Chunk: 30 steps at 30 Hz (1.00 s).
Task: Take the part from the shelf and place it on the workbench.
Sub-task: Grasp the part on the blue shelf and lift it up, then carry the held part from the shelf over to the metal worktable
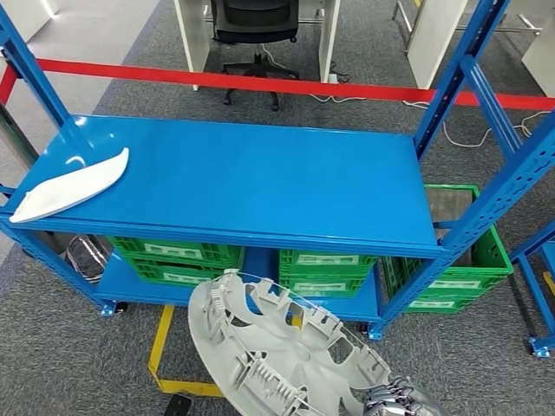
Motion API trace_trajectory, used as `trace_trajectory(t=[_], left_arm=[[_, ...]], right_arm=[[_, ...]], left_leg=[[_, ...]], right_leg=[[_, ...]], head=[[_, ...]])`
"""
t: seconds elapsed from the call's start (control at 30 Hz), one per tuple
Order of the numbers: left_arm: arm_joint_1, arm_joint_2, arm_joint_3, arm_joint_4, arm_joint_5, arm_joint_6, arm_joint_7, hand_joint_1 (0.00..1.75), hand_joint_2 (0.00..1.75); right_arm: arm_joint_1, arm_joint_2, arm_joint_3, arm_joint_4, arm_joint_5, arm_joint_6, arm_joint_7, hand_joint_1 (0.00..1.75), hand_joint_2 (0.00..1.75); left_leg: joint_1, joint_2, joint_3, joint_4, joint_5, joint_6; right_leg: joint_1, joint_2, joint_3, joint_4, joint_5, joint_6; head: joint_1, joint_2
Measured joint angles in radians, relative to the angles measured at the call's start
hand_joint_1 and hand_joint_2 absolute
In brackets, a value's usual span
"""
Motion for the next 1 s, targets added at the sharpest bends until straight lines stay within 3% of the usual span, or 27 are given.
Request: trace_trajectory(t=[0.03,0.07,0.1,0.13,0.23,0.3,0.37,0.43,0.53,0.57,0.6,0.63,0.7,0.77,0.8,0.87,0.9,0.93,1.0], left_arm=[[0.000,-0.001,0.000,0.000,0.000,0.002,0.002,0.00,0.00],[0.000,-0.002,0.000,0.000,-0.001,0.003,0.003,0.00,0.00],[0.000,-0.002,0.000,0.000,-0.001,0.004,0.006,0.00,0.00],[0.000,-0.003,0.001,0.000,-0.001,0.004,0.007,0.00,0.00],[-0.001,-0.006,0.001,-0.002,-0.003,0.005,0.009,0.00,0.00],[-0.001,-0.007,0.001,-0.003,-0.006,0.006,0.009,0.00,0.00],[-0.001,-0.007,0.001,-0.004,-0.009,0.009,0.009,0.00,0.00],[-0.001,-0.007,0.001,-0.005,-0.011,0.012,0.009,0.00,0.00],[-0.001,-0.007,0.001,-0.006,-0.013,0.015,0.010,0.00,0.00],[-0.001,-0.007,0.001,-0.007,-0.014,0.015,0.010,0.00,0.00],[-0.001,-0.007,0.001,-0.007,-0.014,0.015,0.010,0.00,0.00],[-0.001,-0.007,0.001,-0.007,-0.015,0.016,0.010,0.00,0.00],[-0.002,-0.007,0.001,-0.008,-0.016,0.017,0.009,0.00,0.00],[-0.002,-0.008,0.001,-0.009,-0.016,0.018,0.009,0.00,0.00],[-0.002,-0.009,0.001,-0.010,-0.016,0.018,0.009,0.00,0.00],[-0.001,-0.010,0.002,-0.010,-0.018,0.018,0.010,0.00,0.00],[-0.001,-0.012,0.002,-0.010,-0.018,0.018,0.010,0.00,0.00],[-0.001,-0.013,0.003,-0.010,-0.019,0.019,0.011,0.00,0.00],[-0.001,-0.015,0.004,-0.011,-0.019,0.019,0.011,0.00,0.00]], right_arm=[[-0.001,0.000,0.000,0.001,0.000,0.001,0.000,1.75,1.75],[-0.001,0.000,0.000,0.001,0.000,0.001,0.000,1.75,1.75],[-0.001,0.000,0.000,0.002,0.000,0.002,0.000,1.75,1.75],[-0.001,0.000,0.000,0.002,0.000,0.002,0.000,1.75,1.75],[-0.005,0.000,0.000,0.002,0.000,0.003,-0.001,1.75,1.75],[-0.007,0.000,0.000,0.002,0.000,0.003,-0.002,1.75,1.75],[-0.006,0.000,0.000,0.002,-0.001,0.004,-0.002,1.75,1.75],[-0.007,0.000,0.000,0.002,-0.001,0.006,-0.003,1.75,1.75],[-0.007,0.000,0.000,0.002,0.000,0.008,-0.003,1.75,1.75],[-0.007,0.000,0.000,0.002,0.000,0.008,-0.003,1.75,1.75],[-0.007,0.000,0.000,0.003,0.000,0.009,-0.003,1.75,1.75],[-0.006,0.000,0.000,0.003,0.000,0.009,-0.003,1.75,1.75],[-0.005,0.000,0.000,0.003,0.001,0.009,-0.003,1.75,1.75],[-0.003,0.000,0.000,0.003,0.003,0.007,-0.003,1.75,1.75],[-0.002,0.000,0.000,0.003,0.005,0.006,-0.002,1.75,1.75],[0.000,0.000,0.000,0.003,0.007,0.004,-0.002,1.75,1.75],[0.003,0.000,0.000,0.003,0.007,0.003,-0.002,1.75,1.75],[0.005,0.000,0.001,0.003,0.007,0.001,-0.002,1.75,1.75],[0.008,0.000,0.001,0.003,0.008,0.000,-0.001,1.75,1.75]], left_leg=[[-0.001,0.001,-0.006,0.001,0.003,0.001],[-0.002,0.003,-0.012,0.003,0.007,0.000],[-0.002,0.003,-0.019,0.005,0.009,-0.002],[0.000,0.004,-0.025,0.009,0.012,-0.004],[0.002,0.002,-0.040,0.026,0.016,-0.019],[0.000,0.001,-0.046,0.033,0.022,-0.034],[0.002,0.000,-0.052,0.037,0.027,-0.048],[0.005,-0.002,-0.069,0.070,-0.011,-0.059],[0.006,-0.004,-0.118,0.239,-0.142,-0.068],[0.007,-0.004,-0.124,0.287,-0.166,-0.068],[0.006,-0.004,-0.117,0.304,-0.168,-0.068],[0.006,-0.004,-0.093,0.285,-0.149,-0.066],[0.006,-0.005,-0.006,0.156,-0.097,-0.058],[0.003,-0.008,0.064,0.038,-0.078,-0.049],[0.000,-0.010,0.074,0.015,-0.080,-0.045],[-0.002,-0.009,0.064,0.010,-0.069,-0.033],[-0.002,-0.008,0.057,0.008,-0.060,-0.024],[-0.001,-0.005,0.047,0.005,-0.049,-0.015],[-0.003,-0.001,0.024,0.002,-0.030,-0.002]], right_leg=[[0.000,0.000,-0.021,0.068,-0.034,0.002],[0.000,0.000,-0.029,0.111,-0.050,0.003],[0.000,-0.001,-0.019,0.116,-0.047,0.004],[-0.001,-0.002,0.013,0.077,-0.028,0.005],[0.000,-0.004,0.146,-0.121,0.025,0.002],[0.005,-0.001,0.165,-0.156,0.023,-0.010],[0.006,-0.001,0.151,-0.155,0.032,-0.027],[0.005,-0.003,0.137,-0.158,0.046,-0.045],[0.009,-0.006,0.107,-0.158,0.070,-0.059],[0.011,-0.005,0.095,-0.157,0.077,-0.060],[0.012,-0.005,0.083,-0.155,0.084,-0.060],[0.012,-0.005,0.072,-0.153,0.089,-0.059],[0.012,-0.004,0.056,-0.148,0.102,-0.052],[0.014,-0.005,0.048,-0.146,0.117,-0.040],[0.014,-0.005,0.047,-0.148,0.125,-0.033],[0.011,-0.005,0.044,-0.154,0.141,-0.017],[0.010,-0.005,0.037,-0.151,0.135,-0.011],[0.009,-0.005,0.025,-0.131,0.111,-0.007],[0.010,-0.005,-0.010,-0.033,0.019,-0.003]], head=[[0.001,0.000],[0.001,0.000],[0.001,0.000],[0.001,0.000],[0.002,0.000],[0.002,0.000],[0.002,0.000],[0.000,0.000],[-0.004,0.000],[-0.005,0.000],[-0.005,0.000],[-0.005,0.000],[-0.005,0.000],[-0.004,0.000],[-0.005,0.000],[-0.006,0.000],[-0.006,0.000],[-0.004,0.000],[-0.001,0.000]])
